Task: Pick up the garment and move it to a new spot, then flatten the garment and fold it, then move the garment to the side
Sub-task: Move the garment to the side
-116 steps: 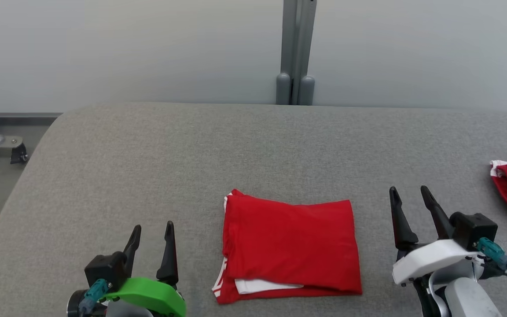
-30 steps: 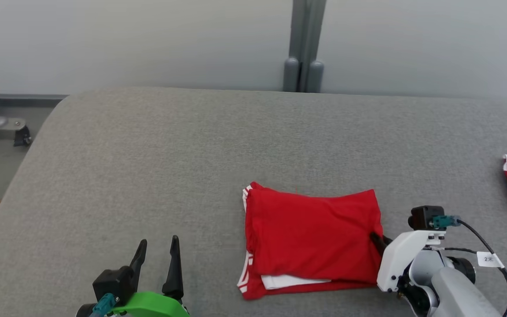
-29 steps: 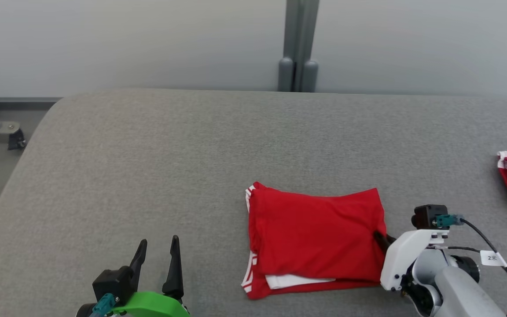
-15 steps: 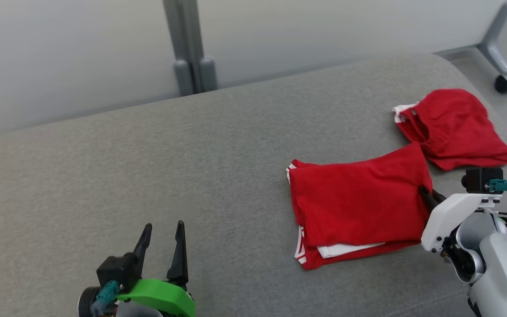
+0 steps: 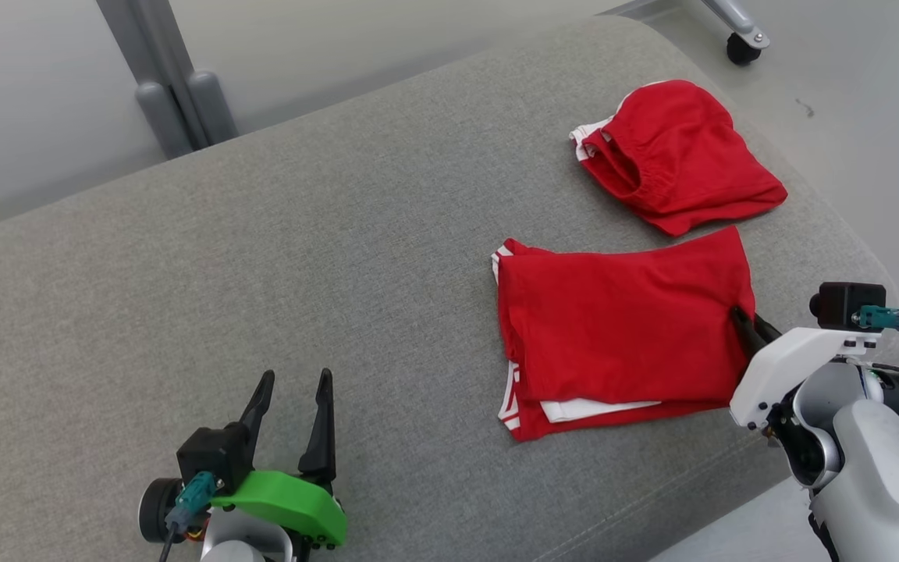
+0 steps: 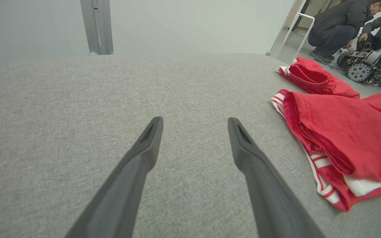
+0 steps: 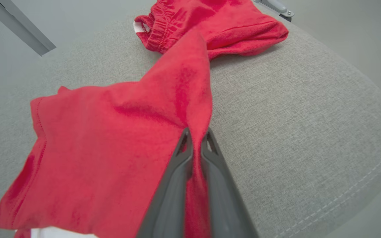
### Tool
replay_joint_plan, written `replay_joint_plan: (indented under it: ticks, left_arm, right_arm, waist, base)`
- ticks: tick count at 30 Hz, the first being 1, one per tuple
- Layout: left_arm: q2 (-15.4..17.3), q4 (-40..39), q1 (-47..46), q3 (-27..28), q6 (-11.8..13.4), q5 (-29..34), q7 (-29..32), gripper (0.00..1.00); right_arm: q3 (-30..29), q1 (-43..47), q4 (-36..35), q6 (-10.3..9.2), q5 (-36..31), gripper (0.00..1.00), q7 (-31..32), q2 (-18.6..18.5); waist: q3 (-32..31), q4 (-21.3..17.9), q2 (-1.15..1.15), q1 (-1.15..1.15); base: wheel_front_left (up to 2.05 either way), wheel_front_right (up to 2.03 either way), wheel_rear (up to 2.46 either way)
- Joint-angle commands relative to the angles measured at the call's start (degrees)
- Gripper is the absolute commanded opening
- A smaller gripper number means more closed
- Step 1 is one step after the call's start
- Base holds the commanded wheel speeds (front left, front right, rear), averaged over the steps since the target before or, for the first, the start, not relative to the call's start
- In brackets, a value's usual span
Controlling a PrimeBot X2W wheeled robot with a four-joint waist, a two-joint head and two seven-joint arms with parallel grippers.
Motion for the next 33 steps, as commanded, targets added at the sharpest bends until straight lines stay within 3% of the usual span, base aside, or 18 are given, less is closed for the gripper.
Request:
replay_joint_plan:
  ticks: [1, 14, 25, 33]
  left_arm:
    - [0.7, 0.2, -0.6, 0.1, 0.2, 0.0, -0.1, 1.00]
    - [0.5, -0.3, 0.1, 0.4, 0.8, -0.8, -0.2, 1.00]
    - [0.6, -0.7, -0.6, 0.4, 0.7, -0.5, -0.2, 1.00]
    - [0.9, -1.0, -1.7, 0.4, 0.4, -0.1, -0.2, 1.00]
  right_arm:
    - [-0.1, -1.4, -0.1, -0.10, -0.4, 0.00, -0.6, -0.1]
    - [-4.1, -13.4, 4.5, -0.10, -4.1, 0.00, -0.4, -1.9]
    - [-12.4, -24.8, 15.1, -0.09, -9.5, 0.00, -4.4, -5.2]
    - [-20.5, -29.4, 22.1, -0.09, -13.9, 0.00, -8.4, -8.3]
  waist:
    - [0.5, 0.4, 0.00, 0.00]
    - [-0.5, 9.1, 0.00, 0.00]
    - [0.9, 14.5, 0.00, 0.00]
    - [2.4, 16.1, 0.00, 0.00]
  base:
    - [0.00, 0.00, 0.00]
    - [0.00, 0.00, 0.00]
    - [0.00, 0.00, 0.00]
    - [0.00, 0.00, 0.00]
